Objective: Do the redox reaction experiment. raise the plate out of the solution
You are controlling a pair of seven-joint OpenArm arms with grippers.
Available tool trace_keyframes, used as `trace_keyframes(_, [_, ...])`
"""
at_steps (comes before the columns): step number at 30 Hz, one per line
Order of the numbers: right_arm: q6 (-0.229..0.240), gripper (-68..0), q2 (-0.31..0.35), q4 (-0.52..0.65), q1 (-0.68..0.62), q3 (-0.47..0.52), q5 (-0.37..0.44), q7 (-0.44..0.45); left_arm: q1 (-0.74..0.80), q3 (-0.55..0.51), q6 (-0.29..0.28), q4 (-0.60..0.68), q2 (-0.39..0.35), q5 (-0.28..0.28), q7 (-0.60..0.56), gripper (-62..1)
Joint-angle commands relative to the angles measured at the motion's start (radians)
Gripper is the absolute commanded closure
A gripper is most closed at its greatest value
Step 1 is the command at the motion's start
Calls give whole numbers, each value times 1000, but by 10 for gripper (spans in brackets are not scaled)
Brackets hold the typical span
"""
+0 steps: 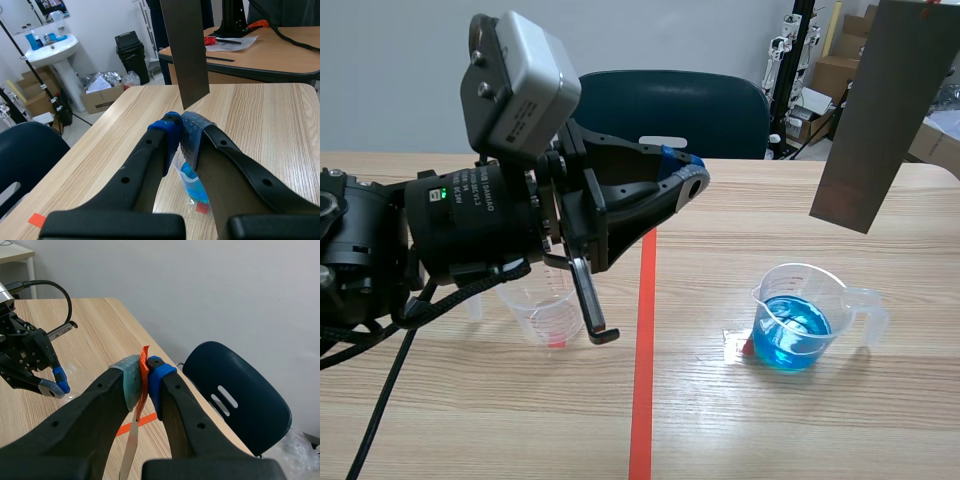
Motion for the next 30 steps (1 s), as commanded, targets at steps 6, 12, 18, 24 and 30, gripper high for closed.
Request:
trace_keyframes(6, [6, -2, 8, -5, 12, 16, 21, 12, -5, -3, -2, 6, 8, -13, -10, -34])
trace_keyframes(12, [6, -2, 8, -5, 12, 16, 21, 12, -5, -3, -2, 6, 8, -7, -10, -34])
trace_keyframes(18, [6, -2, 8, -5, 12, 16, 21, 11, -5, -3, -2, 6, 8, -2, -10, -34])
trace_keyframes(24, [6, -2, 8, -5, 12, 16, 21, 11, 9, -3, -2, 6, 8, -2, -10, -34])
trace_keyframes(30, [6, -2, 8, -5, 12, 16, 21, 12, 12, -3, -2, 6, 8, 26, -7, -34])
